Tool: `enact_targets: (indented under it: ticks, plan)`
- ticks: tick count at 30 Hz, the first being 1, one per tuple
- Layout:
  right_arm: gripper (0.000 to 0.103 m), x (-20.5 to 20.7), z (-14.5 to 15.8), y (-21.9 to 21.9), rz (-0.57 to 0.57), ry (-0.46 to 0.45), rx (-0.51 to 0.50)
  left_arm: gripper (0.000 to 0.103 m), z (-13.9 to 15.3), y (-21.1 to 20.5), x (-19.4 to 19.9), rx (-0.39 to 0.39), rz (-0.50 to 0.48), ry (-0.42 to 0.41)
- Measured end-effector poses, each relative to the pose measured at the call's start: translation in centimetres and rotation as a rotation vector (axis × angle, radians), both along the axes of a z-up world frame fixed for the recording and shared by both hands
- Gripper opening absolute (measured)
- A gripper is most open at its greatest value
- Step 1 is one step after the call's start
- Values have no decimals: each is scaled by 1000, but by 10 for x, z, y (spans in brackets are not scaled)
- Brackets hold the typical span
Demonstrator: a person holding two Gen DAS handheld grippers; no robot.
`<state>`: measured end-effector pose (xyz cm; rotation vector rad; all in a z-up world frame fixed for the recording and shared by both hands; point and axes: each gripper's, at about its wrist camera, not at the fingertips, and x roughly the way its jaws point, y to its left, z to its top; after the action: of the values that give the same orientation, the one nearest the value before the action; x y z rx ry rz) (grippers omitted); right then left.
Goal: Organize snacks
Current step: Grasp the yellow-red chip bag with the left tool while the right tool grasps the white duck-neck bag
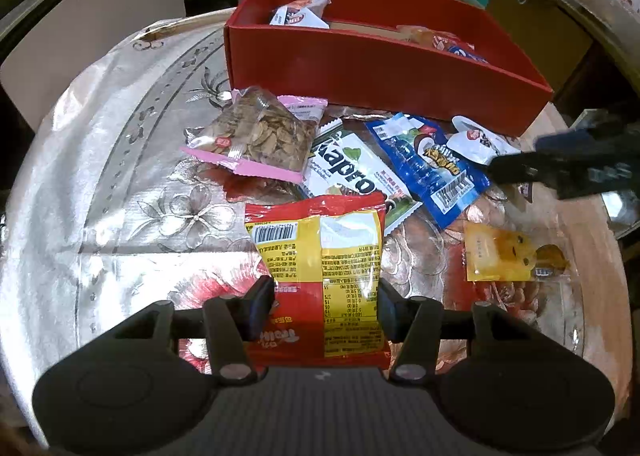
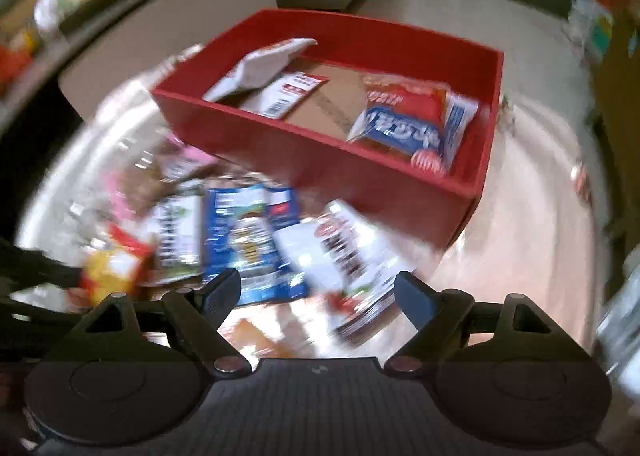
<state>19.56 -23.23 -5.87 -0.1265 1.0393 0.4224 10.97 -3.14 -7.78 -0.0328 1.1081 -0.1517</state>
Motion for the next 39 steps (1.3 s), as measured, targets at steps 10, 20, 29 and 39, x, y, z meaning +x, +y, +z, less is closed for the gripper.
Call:
enact_targets:
  ticks: [10,20,29,39]
  plan:
    - [88,34,-30,0,58,45,3,50,-1,-4,5,5,-23,-1]
    - [57,-11,-13,7,27,154,103,52,1,5,4,-21,2,19]
    - [76,11,-19,12,-7,76,37,61,-2,-1,7,-24,2,5]
    - [63,-7,-28,33,39,22,-91,55,-5,-17,5,102,-48,-50]
